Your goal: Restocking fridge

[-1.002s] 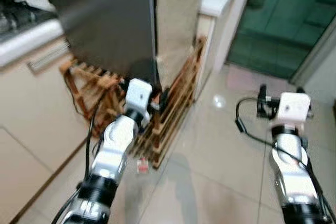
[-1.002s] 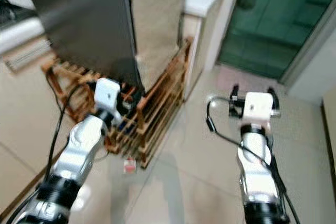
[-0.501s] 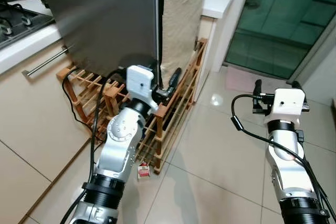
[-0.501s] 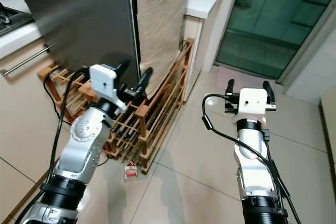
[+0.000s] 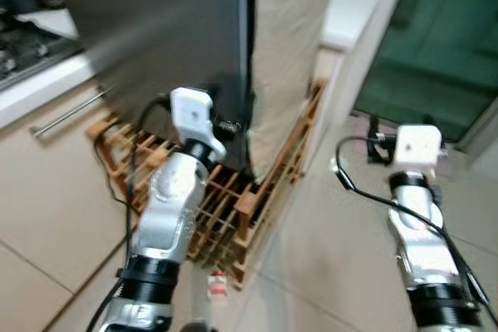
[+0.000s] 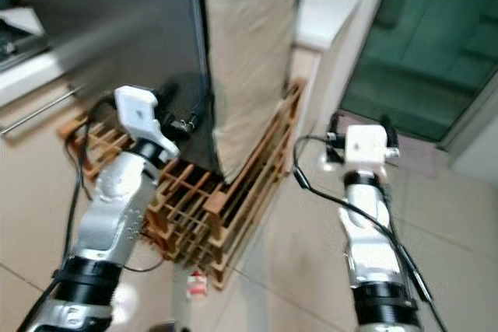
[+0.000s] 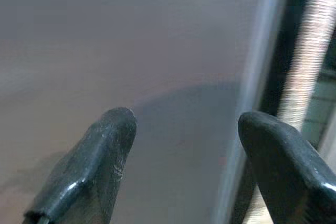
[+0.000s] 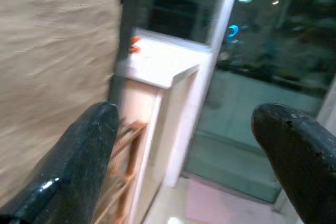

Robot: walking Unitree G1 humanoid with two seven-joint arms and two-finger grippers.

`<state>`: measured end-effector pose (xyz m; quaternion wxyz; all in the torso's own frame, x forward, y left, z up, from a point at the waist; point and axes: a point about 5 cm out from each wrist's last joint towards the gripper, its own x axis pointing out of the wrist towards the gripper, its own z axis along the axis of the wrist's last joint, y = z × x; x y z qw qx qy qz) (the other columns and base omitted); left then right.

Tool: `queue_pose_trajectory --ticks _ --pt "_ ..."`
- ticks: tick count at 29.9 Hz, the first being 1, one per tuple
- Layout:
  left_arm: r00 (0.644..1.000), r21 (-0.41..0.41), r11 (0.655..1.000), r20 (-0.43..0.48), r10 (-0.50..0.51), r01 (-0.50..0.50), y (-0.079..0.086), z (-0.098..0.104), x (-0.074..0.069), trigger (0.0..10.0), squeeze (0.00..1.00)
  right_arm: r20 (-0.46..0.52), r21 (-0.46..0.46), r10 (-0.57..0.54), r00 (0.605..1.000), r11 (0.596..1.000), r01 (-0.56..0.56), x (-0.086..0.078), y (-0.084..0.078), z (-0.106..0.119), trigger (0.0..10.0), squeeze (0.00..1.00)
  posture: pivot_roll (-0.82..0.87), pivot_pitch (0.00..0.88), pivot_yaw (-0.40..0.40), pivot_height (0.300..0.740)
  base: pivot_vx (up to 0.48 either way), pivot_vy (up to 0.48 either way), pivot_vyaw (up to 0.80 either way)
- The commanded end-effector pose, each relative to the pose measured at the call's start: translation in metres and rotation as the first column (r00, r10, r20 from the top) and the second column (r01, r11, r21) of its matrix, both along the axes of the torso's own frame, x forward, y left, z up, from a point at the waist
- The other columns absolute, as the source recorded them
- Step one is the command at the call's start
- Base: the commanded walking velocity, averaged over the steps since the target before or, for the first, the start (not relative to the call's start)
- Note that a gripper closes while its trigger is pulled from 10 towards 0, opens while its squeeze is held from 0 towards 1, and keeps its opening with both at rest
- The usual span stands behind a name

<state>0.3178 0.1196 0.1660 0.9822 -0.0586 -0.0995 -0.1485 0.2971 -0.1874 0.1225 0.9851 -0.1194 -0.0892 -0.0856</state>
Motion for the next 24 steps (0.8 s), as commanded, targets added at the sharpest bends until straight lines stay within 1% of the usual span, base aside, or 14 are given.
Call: queue_pose_trajectory --ticks 1,5,7,9,11,12,14,16,18,19,21,24 --pt "0.999 0.007 0.999 -0.013 -0.033 0.033 -0.012 0.001 0.001 10.0 0.0 -0.011 -0.006 -0.026 1.0 1.0 0.026 -0.003 -0.011 -0.002 10.0 0.0 -0.04 0.0 -0.018 0.74 0.0 0.0 0.0" --pt "0.994 0.019 0.995 -0.042 -0.098 0.099 -0.024 0.002 0.001 10.0 0.0 -0.014 -0.002 -0.025 1.0 1.0 0.024 -0.003 -0.011 -0.002 10.0 0.0 -0.04 0.0 -0.019 0.74 0.0 0.0 0.0" --pt "0.993 0.02 0.994 -0.046 -0.108 0.109 -0.026 0.003 0.0 10.0 0.0 -0.014 0.0 -0.025 1.0 1.0 0.025 -0.003 -0.011 -0.002 10.0 0.0 -0.04 0.0 -0.019 0.74 0.0 0.0 0.0" --pt "0.987 0.026 0.989 -0.076 -0.145 0.147 -0.032 0.004 0.001 10.0 0.0 -0.013 0.026 -0.037 0.999 0.999 0.038 -0.002 -0.013 0.001 10.0 0.0 -0.04 0.0 -0.019 0.74 0.0 0.0 0.0" --pt "0.977 0.061 0.979 -0.105 -0.186 0.193 -0.044 0.006 0.007 10.0 0.0 -0.002 0.042 -0.046 0.999 0.998 0.046 -0.001 -0.015 0.006 10.0 0.0 -0.04 0.0 -0.018 0.74 0.0 0.0 0.0" --pt "0.977 0.061 0.979 -0.105 -0.186 0.193 -0.044 0.006 0.007 10.0 0.0 -0.002 0.042 -0.046 0.999 0.998 0.046 -0.001 -0.015 0.006 10.0 0.0 -0.04 0.0 -0.018 0.74 0.0 0.0 0.0" --pt "0.977 0.1 0.978 -0.128 -0.171 0.184 -0.05 0.002 0.013 10.0 0.0 -0.003 0.036 -0.038 0.999 0.999 0.038 -0.004 -0.016 0.005 10.0 0.0 -0.04 0.0 -0.015 0.74 0.0 0.0 0.0" --pt "0.977 0.104 0.978 -0.138 -0.166 0.181 -0.053 0.001 0.016 10.0 0.0 -0.009 0.034 -0.037 0.999 0.999 0.038 -0.006 -0.017 0.003 10.0 0.0 -0.04 0.0 -0.015 0.74 0.0 0.0 0.0" --pt "0.976 0.092 0.979 -0.142 -0.168 0.182 -0.057 0.002 0.019 10.0 0.0 -0.014 0.025 -0.036 0.999 0.999 0.036 -0.007 -0.019 0.002 10.0 0.0 -0.04 0.0 -0.017 0.74 0.0 0.0 0.0" --pt "0.973 0.062 0.98 -0.143 -0.179 0.19 -0.063 0.007 0.023 10.0 0.0 -0.02 0.014 -0.037 0.999 0.999 0.038 -0.008 -0.022 0.001 10.0 0.0 -0.06 0.0 -0.022 0.74 0.0 0.0 0.0" --pt "0.968 0.018 0.977 -0.141 -0.208 0.213 -0.071 0.018 0.027 10.0 0.0 -0.019 0.005 -0.043 0.999 0.999 0.044 -0.01 -0.027 0.002 10.0 0.0 -0.08 0.0 -0.02 0.74 0.0 0.0 0.0" --pt "0.967 0.018 0.976 -0.142 -0.214 0.218 -0.074 0.021 0.028 10.0 0.0 -0.02 0.001 -0.046 0.999 0.999 0.046 -0.01 -0.028 0.004 10.0 0.0 -0.08 0.0 -0.022 0.74 0.0 0.0 0.0"
